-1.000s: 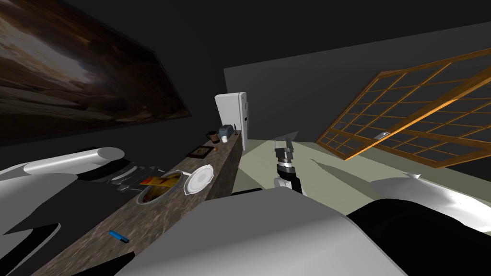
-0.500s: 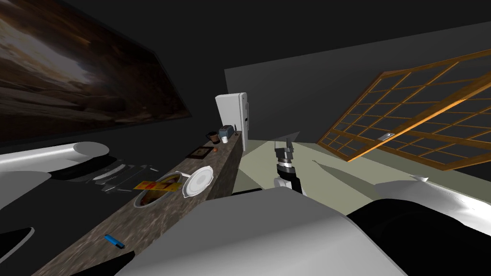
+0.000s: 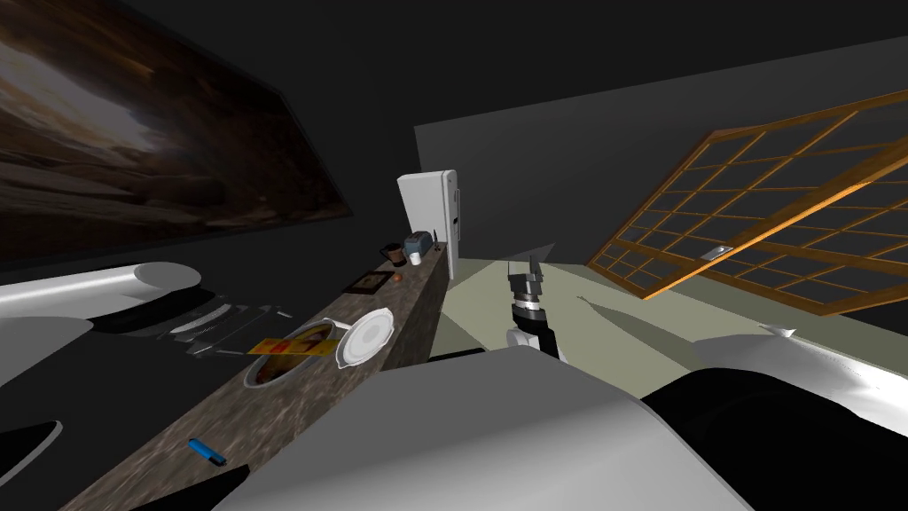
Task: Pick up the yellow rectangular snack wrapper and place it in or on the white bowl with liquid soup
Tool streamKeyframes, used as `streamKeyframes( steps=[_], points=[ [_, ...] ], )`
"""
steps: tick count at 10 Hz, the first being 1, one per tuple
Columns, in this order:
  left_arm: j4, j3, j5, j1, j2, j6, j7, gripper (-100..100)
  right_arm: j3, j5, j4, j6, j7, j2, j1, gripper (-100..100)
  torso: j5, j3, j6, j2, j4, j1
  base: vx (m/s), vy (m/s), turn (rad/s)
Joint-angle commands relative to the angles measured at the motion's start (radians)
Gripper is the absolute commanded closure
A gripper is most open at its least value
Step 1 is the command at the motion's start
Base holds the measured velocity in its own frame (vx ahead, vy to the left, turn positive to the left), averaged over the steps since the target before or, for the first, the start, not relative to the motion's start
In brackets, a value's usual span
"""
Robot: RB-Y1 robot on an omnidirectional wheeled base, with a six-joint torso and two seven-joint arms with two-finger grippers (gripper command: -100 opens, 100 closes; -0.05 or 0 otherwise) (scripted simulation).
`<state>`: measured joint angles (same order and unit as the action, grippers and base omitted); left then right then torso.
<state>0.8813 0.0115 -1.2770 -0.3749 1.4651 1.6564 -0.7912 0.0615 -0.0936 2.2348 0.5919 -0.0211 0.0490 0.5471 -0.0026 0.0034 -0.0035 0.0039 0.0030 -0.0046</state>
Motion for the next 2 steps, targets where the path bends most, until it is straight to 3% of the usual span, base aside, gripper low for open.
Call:
streamKeyframes(
  steps=[1,2],
  points=[
    [0.0,0.0,0.0,0.0,0.0,0.0,0.0,0,0.0,0.0,0.0,0.0,0.0,0.0,0.0,0,0.0,0.0,0.0,0.0,0.0,0.0,0.0,0.0,0.0],
    [0.0,0.0,0.0,0.0,0.0,0.0,0.0,0,0.0,0.0,0.0,0.0,0.0,0.0,0.0,0,0.0,0.0,0.0,0.0,0.0,0.0,0.0,0.0,0.0]
  ],
)
